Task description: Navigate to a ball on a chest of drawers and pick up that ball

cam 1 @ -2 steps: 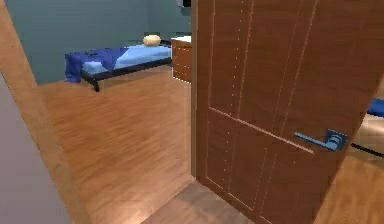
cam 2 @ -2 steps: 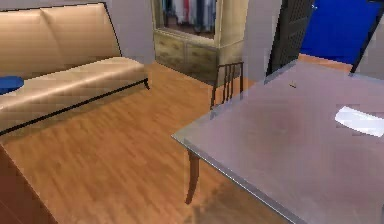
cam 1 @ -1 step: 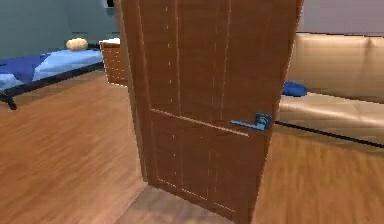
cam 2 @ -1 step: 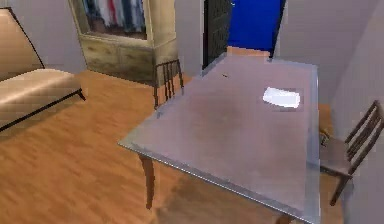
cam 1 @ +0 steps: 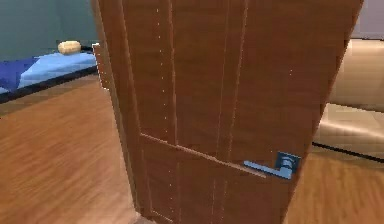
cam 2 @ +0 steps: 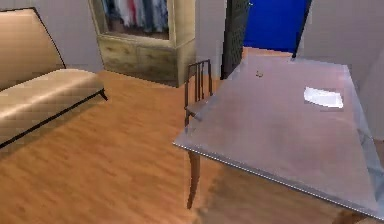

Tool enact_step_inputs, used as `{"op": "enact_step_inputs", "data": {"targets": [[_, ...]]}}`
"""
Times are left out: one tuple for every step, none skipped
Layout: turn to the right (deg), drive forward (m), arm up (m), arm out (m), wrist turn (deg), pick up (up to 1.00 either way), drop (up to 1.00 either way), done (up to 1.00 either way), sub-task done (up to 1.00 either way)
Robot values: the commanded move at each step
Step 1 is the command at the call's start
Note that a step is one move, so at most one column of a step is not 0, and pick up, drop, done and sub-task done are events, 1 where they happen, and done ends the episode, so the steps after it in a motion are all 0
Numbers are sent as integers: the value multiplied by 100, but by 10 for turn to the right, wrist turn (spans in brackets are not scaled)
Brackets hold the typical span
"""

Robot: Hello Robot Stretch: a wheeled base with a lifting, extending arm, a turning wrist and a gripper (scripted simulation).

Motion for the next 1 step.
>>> {"op": "enact_step_inputs", "data": {"targets": [[-450,0,0,0,0,0,0,0,0]]}}
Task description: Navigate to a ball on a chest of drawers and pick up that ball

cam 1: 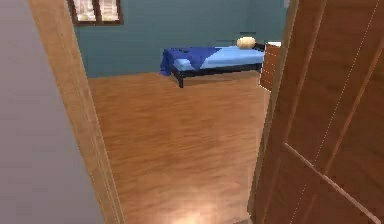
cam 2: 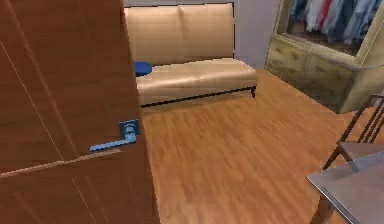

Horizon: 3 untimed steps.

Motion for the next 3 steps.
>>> {"op": "enact_step_inputs", "data": {"targets": [[0,100,0,0,0,0,0,0,0],[-90,0,0,0,0,0,0,0,0],[0,10,0,0,0,0,0,0,0]]}}
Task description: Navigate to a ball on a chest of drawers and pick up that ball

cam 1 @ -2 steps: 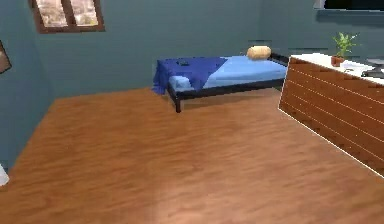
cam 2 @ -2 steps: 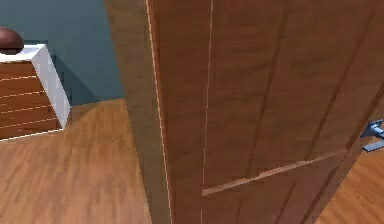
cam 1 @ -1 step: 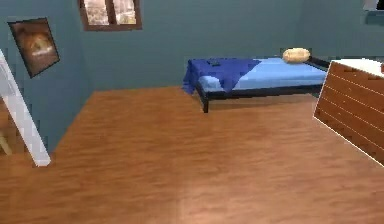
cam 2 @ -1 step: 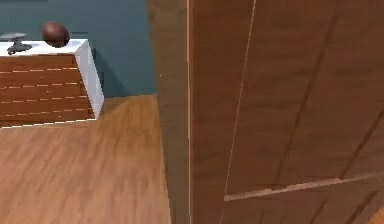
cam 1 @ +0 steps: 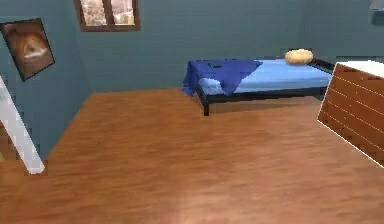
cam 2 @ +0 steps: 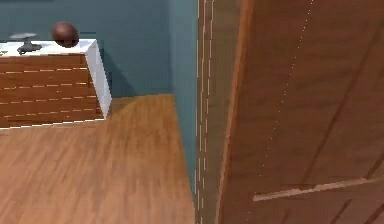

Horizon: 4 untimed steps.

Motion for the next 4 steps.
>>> {"op": "enact_step_inputs", "data": {"targets": [[450,0,0,0,0,0,0,0,0],[0,30,0,0,0,0,0,0,0],[330,0,0,0,0,0,0,0,0],[0,100,0,0,0,0,0,0,0]]}}
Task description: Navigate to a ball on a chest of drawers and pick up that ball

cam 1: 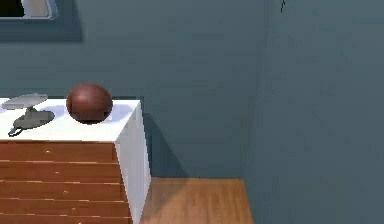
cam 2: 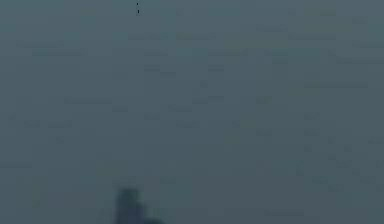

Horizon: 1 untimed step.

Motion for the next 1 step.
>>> {"op": "enact_step_inputs", "data": {"targets": [[60,0,0,0,0,0,0,0,0]]}}
